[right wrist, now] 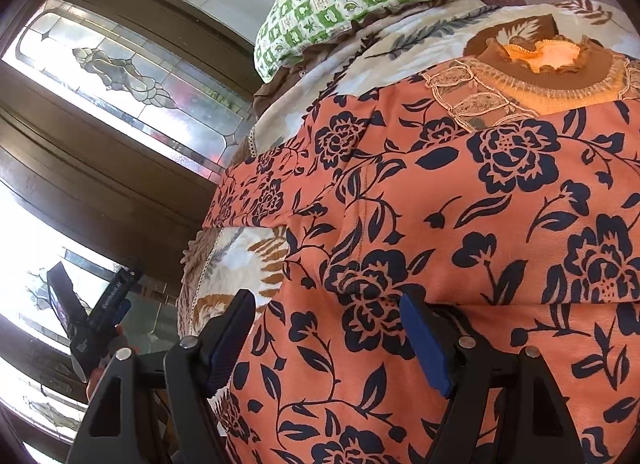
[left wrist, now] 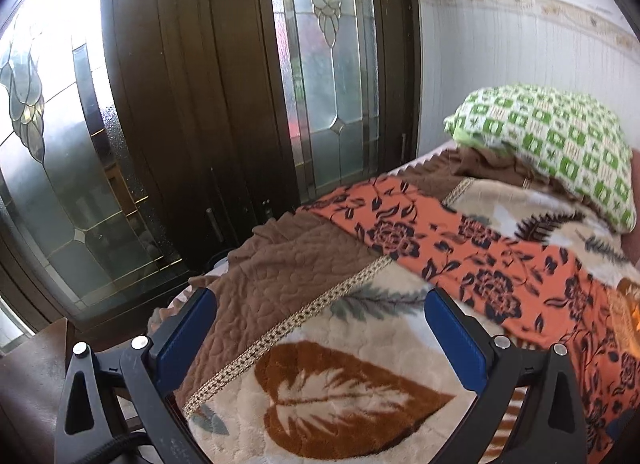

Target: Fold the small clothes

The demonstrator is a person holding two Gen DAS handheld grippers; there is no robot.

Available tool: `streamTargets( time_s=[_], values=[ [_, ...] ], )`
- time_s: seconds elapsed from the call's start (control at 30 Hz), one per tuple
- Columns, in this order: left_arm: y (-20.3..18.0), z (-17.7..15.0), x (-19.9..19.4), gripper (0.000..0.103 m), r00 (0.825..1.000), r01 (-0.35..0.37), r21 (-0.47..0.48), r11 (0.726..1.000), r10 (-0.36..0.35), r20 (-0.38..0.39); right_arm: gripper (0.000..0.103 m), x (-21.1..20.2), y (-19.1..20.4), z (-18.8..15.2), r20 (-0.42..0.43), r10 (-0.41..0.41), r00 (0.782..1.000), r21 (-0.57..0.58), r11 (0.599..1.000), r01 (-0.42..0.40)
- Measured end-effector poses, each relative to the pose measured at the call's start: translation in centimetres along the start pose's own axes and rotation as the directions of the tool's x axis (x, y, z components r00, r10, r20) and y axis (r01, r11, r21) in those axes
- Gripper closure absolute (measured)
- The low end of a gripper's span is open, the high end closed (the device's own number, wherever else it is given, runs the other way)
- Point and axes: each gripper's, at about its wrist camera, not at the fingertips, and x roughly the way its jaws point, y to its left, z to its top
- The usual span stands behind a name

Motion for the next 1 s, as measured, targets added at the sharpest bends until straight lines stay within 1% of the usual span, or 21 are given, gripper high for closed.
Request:
streamTargets(
  time_s=[0.13, 0.23, 0.33, 0.4, 0.5, 0.57, 0.6, 0.63, 0.7, 0.73, 0.8, 1.0],
  values=[
    [0.3, -0.3, 0.7, 0.0, 0.999, -0.019, 0.013, 1.0, 0.02, -0.032, 0.025, 0.0, -0.3, 0.0, 0.003, -0.002, 1.0, 0.001, 1.0, 0.002],
    [0.0, -0.8, 1.3, 0.0, 0.998, -0.012, 0.04, 0.999, 0.014, -0.058, 0.025, 0.1, -0.7, 0.0, 0.0, -0.002, 1.0, 0.004, 1.0, 0.002],
    [-1.7, -1.6, 1.7, 0.0, 0.996, 0.02, 0.12, 0.993, -0.01, -0.088, 0.025, 0.2, -1.0, -0.1, -0.002, -0.009, 1.0, 0.005, 1.0, 0.009],
    [-3.2, -2.2, 1.7, 0.0, 0.993, 0.067, 0.175, 0.982, -0.048, -0.109, 0.025, 0.2, -1.2, -0.1, -0.006, -0.012, 1.0, 0.004, 1.0, 0.012],
    [-5.8, -3.3, 0.8, 0.0, 0.987, 0.131, 0.258, 0.957, -0.101, -0.125, 0.025, -0.3, -1.3, -0.1, 0.0, -0.025, 1.0, -0.004, 1.0, 0.025],
    [-7.7, -4.0, -0.4, 0.0, 0.983, 0.17, 0.309, 0.936, -0.138, -0.125, 0.025, -1.0, -1.4, -0.1, 0.012, -0.04, 0.999, -0.013, 0.999, 0.04],
    [-8.2, -4.2, -0.8, 0.0, 0.981, 0.182, 0.32, 0.93, -0.15, -0.124, 0.025, -1.6, -1.4, -0.1, 0.022, -0.049, 0.999, -0.02, 0.999, 0.05],
    [-9.2, -4.6, -1.6, 0.0, 0.977, 0.205, 0.341, 0.917, -0.173, -0.123, 0.025, -2.2, -1.4, -0.1, 0.03, -0.056, 0.998, -0.025, 0.998, 0.057],
    [-10.3, -5.0, -2.7, 0.0, 0.973, 0.228, 0.364, 0.903, -0.196, -0.122, 0.025, -3.5, -1.6, -0.2, 0.05, -0.072, 0.996, -0.035, 0.997, 0.074],
    [-11.3, -5.5, -3.6, 0.0, 0.969, 0.245, 0.386, 0.889, -0.215, -0.121, 0.025, -4.3, -1.6, -0.2, 0.061, -0.08, 0.995, -0.039, 0.996, 0.083],
    [-12.5, -5.7, -4.3, 0.0, 0.967, 0.256, 0.411, 0.875, -0.227, -0.118, 0.025, -5.9, -2.0, -0.4, 0.083, -0.096, 0.992, -0.041, 0.994, 0.1],
    [-16.3, -7.7, -7.0, 0.0, 0.95, 0.31, 0.486, 0.817, -0.287, -0.123, 0.025, -10.4, -3.2, -1.1, 0.141, -0.14, 0.98, -0.023, 0.989, 0.144]
  ],
)
